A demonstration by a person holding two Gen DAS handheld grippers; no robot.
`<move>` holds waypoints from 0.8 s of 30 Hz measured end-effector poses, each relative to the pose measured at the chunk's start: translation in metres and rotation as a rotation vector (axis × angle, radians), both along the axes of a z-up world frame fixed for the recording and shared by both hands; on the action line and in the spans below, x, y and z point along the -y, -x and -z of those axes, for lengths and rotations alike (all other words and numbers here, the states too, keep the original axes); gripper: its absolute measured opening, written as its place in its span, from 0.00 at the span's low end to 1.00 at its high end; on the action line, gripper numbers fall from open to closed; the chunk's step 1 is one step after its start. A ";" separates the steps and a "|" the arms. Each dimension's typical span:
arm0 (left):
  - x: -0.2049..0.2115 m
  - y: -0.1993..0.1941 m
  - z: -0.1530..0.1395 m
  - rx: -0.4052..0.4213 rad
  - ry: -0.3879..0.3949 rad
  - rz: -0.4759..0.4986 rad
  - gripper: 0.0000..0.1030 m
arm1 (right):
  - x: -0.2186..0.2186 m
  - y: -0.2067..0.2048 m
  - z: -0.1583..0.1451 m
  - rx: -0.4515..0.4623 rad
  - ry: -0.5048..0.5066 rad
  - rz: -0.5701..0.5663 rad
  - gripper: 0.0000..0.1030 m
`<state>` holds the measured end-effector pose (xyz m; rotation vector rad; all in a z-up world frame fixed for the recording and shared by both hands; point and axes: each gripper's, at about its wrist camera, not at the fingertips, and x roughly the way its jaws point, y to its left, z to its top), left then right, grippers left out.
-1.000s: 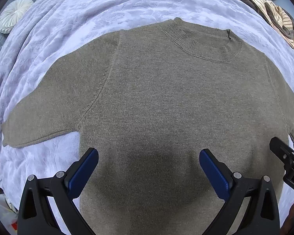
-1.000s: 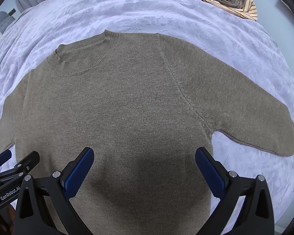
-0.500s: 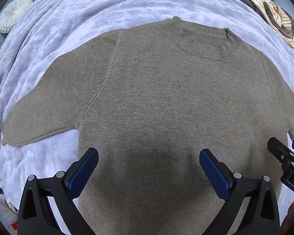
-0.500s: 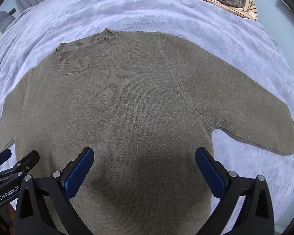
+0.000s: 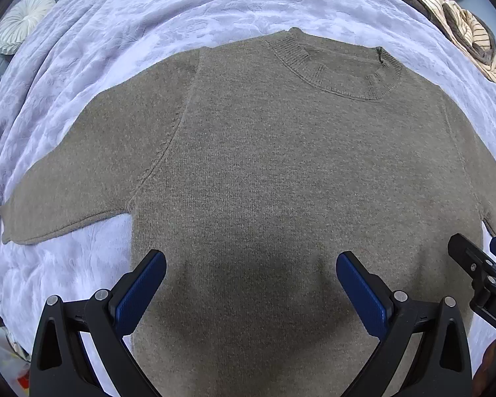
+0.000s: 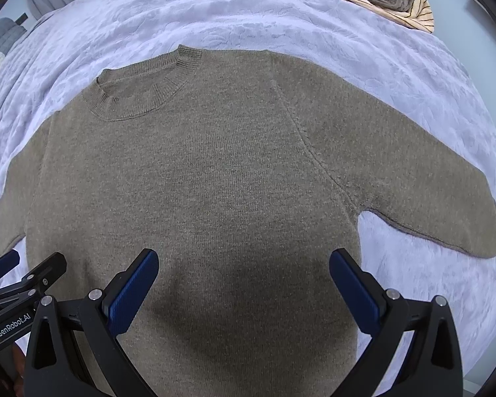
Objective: Fold small clothes
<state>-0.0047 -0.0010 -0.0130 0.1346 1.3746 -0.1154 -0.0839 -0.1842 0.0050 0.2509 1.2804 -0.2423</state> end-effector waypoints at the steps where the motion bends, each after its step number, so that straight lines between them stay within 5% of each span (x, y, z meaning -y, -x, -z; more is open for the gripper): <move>1: 0.000 0.000 0.000 0.000 0.000 -0.001 1.00 | 0.000 0.000 0.000 0.002 -0.004 0.000 1.00; 24: -0.018 0.004 -0.006 0.019 0.025 -0.030 1.00 | -0.008 0.005 -0.005 0.004 -0.032 0.001 1.00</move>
